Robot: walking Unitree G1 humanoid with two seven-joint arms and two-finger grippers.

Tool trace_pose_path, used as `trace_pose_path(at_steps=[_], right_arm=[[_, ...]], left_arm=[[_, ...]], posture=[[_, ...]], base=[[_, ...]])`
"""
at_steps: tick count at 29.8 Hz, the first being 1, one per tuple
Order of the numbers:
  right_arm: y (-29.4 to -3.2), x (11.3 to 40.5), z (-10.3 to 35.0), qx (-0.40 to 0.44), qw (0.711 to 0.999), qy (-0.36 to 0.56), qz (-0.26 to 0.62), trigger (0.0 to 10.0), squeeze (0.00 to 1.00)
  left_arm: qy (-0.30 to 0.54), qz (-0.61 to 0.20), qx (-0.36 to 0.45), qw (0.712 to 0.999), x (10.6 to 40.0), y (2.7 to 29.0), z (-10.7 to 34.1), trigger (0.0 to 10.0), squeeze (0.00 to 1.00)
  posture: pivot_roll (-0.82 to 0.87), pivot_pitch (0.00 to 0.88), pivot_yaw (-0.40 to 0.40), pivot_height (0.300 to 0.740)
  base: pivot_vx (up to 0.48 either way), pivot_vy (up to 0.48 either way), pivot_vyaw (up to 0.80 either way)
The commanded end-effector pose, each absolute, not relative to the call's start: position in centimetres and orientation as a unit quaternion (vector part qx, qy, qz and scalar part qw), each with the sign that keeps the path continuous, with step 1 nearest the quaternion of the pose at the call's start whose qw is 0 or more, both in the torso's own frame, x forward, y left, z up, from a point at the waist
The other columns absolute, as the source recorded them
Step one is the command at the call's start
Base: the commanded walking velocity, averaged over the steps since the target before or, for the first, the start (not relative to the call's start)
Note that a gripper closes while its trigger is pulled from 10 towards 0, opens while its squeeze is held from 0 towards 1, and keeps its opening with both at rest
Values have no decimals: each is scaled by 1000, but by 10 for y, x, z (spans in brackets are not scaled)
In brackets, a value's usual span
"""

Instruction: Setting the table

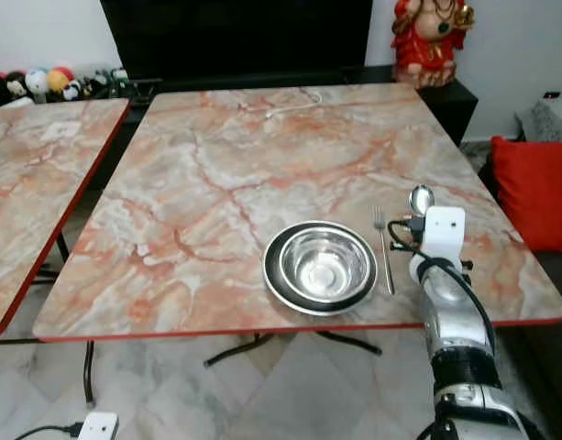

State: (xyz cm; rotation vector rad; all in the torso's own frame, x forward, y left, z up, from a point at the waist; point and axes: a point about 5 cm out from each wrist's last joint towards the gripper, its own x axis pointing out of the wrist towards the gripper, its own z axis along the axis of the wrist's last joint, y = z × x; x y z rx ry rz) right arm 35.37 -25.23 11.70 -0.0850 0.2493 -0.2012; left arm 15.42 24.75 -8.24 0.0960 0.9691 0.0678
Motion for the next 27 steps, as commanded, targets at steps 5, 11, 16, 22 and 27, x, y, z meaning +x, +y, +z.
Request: trace_pose_path(at_steps=[5, 11, 16, 22, 27], right_arm=[[-256, 358, 112, -35, 985, 138, -100, 10000, 0], [-256, 357, 104, -36, 982, 155, -105, 10000, 0], [-255, 356, 100, -28, 982, 157, -106, 10000, 0], [-252, 356, 98, -18, 983, 156, -97, 10000, 0], [-248, 357, 97, -10, 984, 153, -90, 10000, 0]], left_arm=[[474, 38, 43, 878, 151, 250, -83, 10000, 0], [475, 40, 41, 878, 150, 251, -84, 10000, 0], [476, 40, 41, 878, 149, 251, -84, 10000, 0], [476, 42, 41, 878, 149, 251, -84, 10000, 0], [476, 42, 41, 877, 149, 252, -84, 10000, 0]], posture=[[-89, 38, 60, 740], [-85, 43, 58, 740], [-80, 43, 56, 740], [-75, 43, 54, 740], [-72, 43, 55, 740]], base=[[0, 0, 0], [0, 0, 0], [0, 0, 0], [0, 0, 0], [0, 0, 0]])
